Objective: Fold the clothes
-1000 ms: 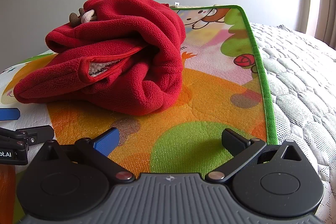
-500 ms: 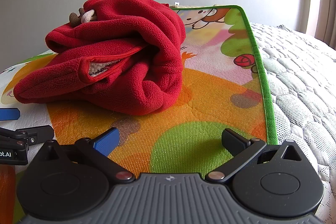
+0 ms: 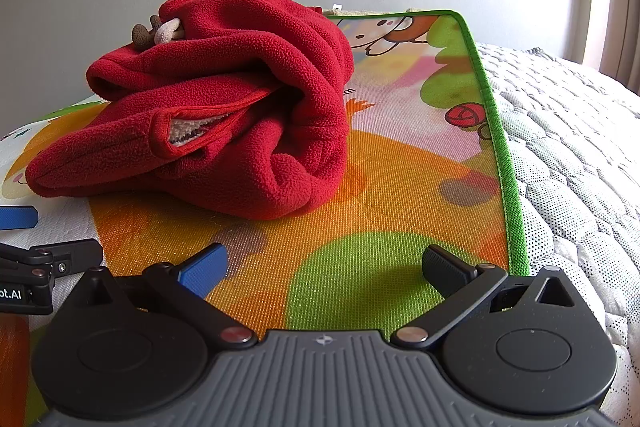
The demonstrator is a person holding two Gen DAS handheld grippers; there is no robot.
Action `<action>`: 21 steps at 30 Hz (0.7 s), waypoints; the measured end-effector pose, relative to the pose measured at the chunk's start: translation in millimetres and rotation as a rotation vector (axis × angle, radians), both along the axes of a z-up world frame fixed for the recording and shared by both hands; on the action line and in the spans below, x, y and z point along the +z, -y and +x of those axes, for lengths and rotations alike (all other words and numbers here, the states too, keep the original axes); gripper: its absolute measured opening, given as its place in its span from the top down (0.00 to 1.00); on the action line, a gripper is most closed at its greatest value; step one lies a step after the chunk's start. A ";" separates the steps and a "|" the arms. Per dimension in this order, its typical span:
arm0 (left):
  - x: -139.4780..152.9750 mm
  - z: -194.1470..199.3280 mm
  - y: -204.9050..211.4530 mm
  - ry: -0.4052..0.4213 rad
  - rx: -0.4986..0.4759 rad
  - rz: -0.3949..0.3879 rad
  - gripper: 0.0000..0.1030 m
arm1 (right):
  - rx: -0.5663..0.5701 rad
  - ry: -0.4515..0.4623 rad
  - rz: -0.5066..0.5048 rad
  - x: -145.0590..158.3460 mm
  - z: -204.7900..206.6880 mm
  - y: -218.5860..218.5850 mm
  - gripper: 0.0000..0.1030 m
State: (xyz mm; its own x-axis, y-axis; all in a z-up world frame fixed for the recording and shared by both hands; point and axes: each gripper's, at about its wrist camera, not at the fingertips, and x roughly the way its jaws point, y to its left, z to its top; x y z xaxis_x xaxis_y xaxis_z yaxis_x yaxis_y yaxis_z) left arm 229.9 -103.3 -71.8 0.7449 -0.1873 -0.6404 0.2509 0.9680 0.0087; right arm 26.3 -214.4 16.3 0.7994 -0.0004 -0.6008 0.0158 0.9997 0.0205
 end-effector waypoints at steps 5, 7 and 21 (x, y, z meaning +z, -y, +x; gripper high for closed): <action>-0.1 -0.1 0.1 0.000 0.000 0.000 0.00 | 0.000 0.000 0.000 -0.4 0.2 0.5 0.00; -0.1 -0.2 0.1 0.000 0.000 0.000 0.00 | 0.000 0.000 0.000 -0.6 0.3 0.6 0.00; -0.2 -0.1 0.6 -0.001 0.001 0.001 0.00 | 0.001 0.001 0.000 -0.8 0.0 1.7 0.00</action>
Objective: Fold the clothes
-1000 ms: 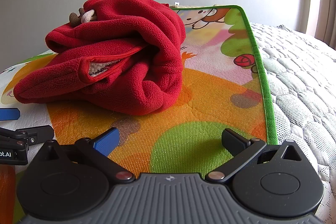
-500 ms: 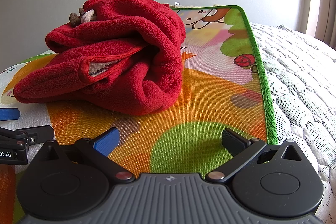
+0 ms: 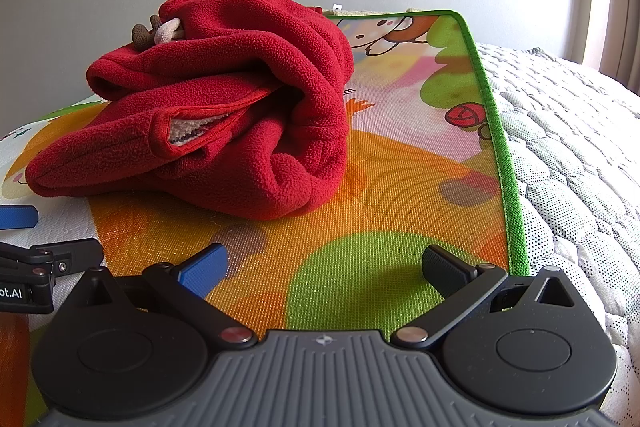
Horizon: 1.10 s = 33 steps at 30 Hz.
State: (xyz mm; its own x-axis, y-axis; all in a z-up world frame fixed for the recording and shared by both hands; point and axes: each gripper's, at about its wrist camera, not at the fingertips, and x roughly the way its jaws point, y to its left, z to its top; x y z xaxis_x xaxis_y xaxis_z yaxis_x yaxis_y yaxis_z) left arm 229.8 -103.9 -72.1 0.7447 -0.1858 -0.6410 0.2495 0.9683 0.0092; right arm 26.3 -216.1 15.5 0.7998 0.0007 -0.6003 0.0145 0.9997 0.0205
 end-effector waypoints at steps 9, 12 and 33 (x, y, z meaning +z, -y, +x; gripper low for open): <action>0.0 1.1 0.0 -0.002 0.000 -0.004 0.00 | -0.001 0.000 0.000 0.0 -0.1 -0.5 0.00; 0.2 1.3 -0.3 -0.003 -0.001 -0.007 0.00 | -0.001 0.000 0.000 0.0 -0.2 -0.7 0.00; 1.3 4.5 0.2 -0.028 -0.009 0.000 0.00 | -0.001 0.000 0.000 -0.1 0.4 -1.9 0.00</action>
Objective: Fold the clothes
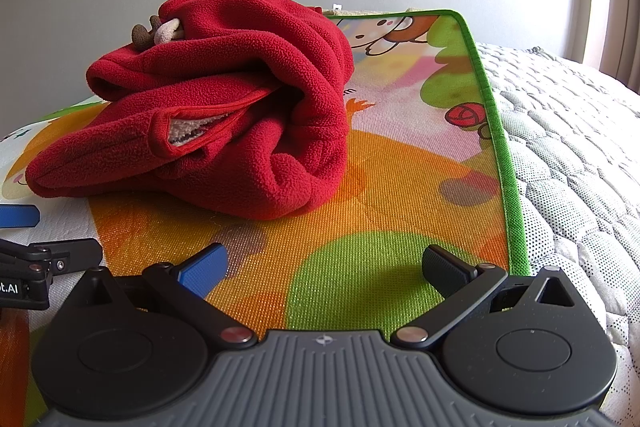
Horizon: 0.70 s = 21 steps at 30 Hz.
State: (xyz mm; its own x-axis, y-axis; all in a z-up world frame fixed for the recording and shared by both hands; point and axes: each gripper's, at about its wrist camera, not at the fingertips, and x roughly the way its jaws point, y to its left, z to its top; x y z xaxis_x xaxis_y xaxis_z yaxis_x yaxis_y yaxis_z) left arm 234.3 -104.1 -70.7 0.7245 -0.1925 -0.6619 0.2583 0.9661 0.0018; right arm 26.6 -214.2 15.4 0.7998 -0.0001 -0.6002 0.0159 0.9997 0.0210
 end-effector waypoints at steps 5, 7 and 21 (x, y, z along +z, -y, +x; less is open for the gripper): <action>-0.6 0.1 -0.8 0.002 0.001 -0.005 0.00 | 0.000 0.000 0.000 0.0 -0.1 0.1 0.00; -0.9 -0.4 -0.2 0.005 0.004 -0.005 0.00 | 0.000 0.000 0.000 0.0 -0.2 0.3 0.00; -1.1 0.0 -0.2 0.009 0.005 -0.005 0.00 | 0.000 0.000 0.001 0.0 -0.5 0.7 0.00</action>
